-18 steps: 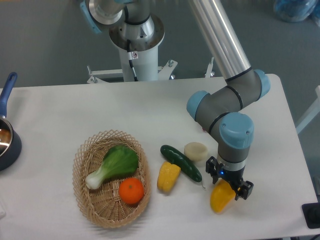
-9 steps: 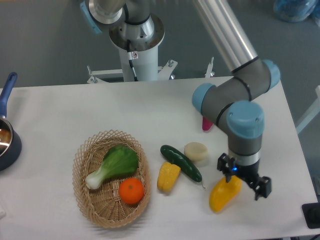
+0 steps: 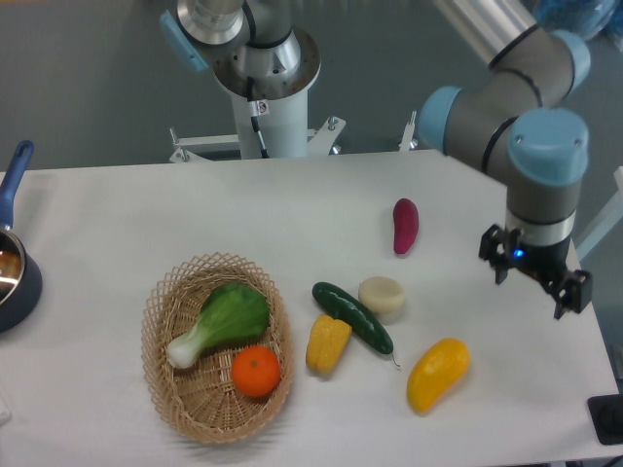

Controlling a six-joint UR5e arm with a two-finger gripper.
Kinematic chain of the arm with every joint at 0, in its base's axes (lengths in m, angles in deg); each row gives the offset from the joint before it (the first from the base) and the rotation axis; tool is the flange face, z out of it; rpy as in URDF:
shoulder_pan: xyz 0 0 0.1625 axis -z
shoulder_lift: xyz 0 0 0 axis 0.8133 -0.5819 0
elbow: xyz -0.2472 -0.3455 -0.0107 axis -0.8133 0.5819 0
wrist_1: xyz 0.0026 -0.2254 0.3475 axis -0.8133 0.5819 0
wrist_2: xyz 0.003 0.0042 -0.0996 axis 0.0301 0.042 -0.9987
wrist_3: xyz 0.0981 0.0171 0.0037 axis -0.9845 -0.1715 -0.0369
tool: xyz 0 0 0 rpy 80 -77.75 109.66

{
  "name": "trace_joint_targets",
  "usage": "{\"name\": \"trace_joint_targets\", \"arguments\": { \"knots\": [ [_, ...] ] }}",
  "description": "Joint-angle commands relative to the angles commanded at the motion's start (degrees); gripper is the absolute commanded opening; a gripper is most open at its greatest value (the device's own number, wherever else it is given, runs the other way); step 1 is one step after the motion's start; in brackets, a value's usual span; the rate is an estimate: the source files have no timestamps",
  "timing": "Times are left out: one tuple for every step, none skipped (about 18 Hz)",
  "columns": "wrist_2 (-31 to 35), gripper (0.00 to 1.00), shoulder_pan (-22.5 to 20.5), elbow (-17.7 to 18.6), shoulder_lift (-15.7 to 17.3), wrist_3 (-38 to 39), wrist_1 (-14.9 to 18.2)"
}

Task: Place the mango on the table

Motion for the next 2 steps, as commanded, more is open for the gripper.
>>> {"name": "trace_joint_targets", "arguments": {
  "knots": [
    [-0.53, 1.00, -0.36, 0.27, 0.00, -0.88, 0.09],
    [-1.75, 1.00, -0.53, 0.36, 0.00, -1.15, 0.00]
  ]
}}
